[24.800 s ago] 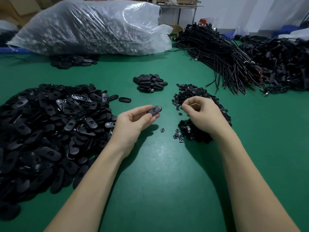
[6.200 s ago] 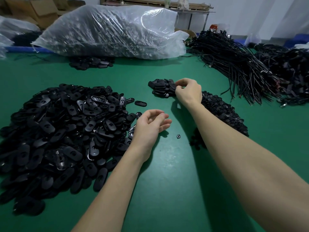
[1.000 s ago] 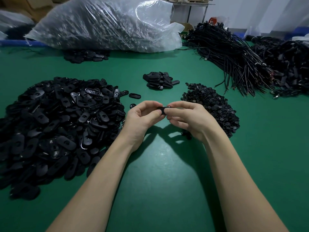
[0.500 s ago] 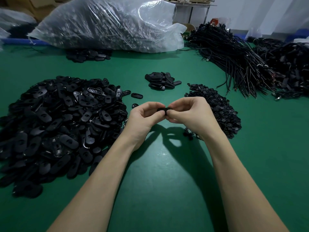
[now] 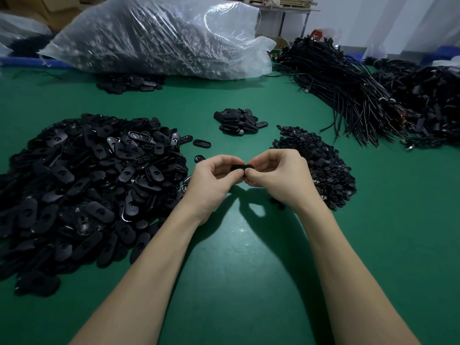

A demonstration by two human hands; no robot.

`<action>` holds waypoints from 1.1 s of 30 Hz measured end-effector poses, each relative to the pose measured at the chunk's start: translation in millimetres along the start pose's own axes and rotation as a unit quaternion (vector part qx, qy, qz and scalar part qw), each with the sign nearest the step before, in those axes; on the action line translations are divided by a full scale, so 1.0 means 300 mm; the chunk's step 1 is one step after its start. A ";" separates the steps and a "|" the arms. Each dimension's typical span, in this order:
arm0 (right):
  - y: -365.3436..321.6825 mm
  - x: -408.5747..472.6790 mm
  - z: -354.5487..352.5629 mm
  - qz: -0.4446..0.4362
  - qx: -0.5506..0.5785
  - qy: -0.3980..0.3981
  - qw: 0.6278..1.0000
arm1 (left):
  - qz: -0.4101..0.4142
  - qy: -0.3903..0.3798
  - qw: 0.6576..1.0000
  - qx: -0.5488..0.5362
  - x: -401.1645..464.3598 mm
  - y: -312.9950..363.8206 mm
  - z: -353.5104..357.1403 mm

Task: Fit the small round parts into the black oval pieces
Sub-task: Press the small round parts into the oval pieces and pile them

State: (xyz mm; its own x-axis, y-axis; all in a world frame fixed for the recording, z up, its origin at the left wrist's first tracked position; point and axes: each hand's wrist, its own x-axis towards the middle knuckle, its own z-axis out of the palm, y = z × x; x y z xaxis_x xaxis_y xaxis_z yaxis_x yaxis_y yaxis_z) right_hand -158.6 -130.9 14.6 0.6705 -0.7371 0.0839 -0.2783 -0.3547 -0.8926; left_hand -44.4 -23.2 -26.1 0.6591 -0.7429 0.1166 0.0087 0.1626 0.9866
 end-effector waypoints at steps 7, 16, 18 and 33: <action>0.006 0.006 0.011 -0.006 -0.032 0.013 0.999 | 0.010 0.022 0.999 0.032 -0.002 -0.001 0.010; 0.009 -0.001 -0.017 -0.001 0.057 -0.051 0.997 | 0.005 0.032 0.999 0.019 -0.006 -0.002 0.018; 0.014 0.001 -0.020 -0.022 0.026 -0.069 0.997 | 0.002 0.044 0.999 0.029 -0.003 -0.005 0.023; 0.050 0.121 -0.013 -0.066 -0.110 0.085 0.988 | -0.034 0.090 0.995 0.003 0.018 -0.020 0.025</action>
State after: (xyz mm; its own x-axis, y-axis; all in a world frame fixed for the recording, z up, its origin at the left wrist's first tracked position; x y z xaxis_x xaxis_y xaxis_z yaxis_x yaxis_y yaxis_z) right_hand -141.1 -165.2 6.1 0.5917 -0.7549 0.2830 -0.3511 -0.5573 -0.7524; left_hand -46.6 -32.9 -30.4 0.7817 -0.6230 0.0279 0.0536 0.1117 0.9923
